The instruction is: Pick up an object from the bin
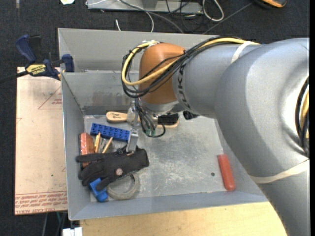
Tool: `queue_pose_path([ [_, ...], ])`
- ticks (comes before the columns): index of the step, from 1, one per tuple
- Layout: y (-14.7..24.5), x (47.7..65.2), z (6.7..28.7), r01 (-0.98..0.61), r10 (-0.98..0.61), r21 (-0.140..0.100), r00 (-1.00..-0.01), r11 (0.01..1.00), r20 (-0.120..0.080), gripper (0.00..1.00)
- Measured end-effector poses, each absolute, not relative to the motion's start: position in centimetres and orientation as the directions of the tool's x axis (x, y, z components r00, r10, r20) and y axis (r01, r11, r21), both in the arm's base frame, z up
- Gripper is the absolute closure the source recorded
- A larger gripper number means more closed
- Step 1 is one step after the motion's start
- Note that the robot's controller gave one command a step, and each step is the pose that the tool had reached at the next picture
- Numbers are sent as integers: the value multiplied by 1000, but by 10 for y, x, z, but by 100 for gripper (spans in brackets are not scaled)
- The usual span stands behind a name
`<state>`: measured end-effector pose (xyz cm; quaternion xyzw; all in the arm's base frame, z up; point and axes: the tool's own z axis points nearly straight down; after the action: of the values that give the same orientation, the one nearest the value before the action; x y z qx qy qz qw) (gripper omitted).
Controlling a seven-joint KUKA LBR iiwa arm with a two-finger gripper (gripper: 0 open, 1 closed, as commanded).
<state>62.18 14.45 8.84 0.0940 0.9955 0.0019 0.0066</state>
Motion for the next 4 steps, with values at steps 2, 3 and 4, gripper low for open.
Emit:
queue_pose_path([
  [2, 160, 623, 74, 226, 226, 5, -974, 974, 2, 0],
  [3, 146, 561, 77, 307, 307, 14, -952, 952, -22, 0],
  [4, 140, 604, 82, 398, 398, 14, -917, 917, -12, 100],
])
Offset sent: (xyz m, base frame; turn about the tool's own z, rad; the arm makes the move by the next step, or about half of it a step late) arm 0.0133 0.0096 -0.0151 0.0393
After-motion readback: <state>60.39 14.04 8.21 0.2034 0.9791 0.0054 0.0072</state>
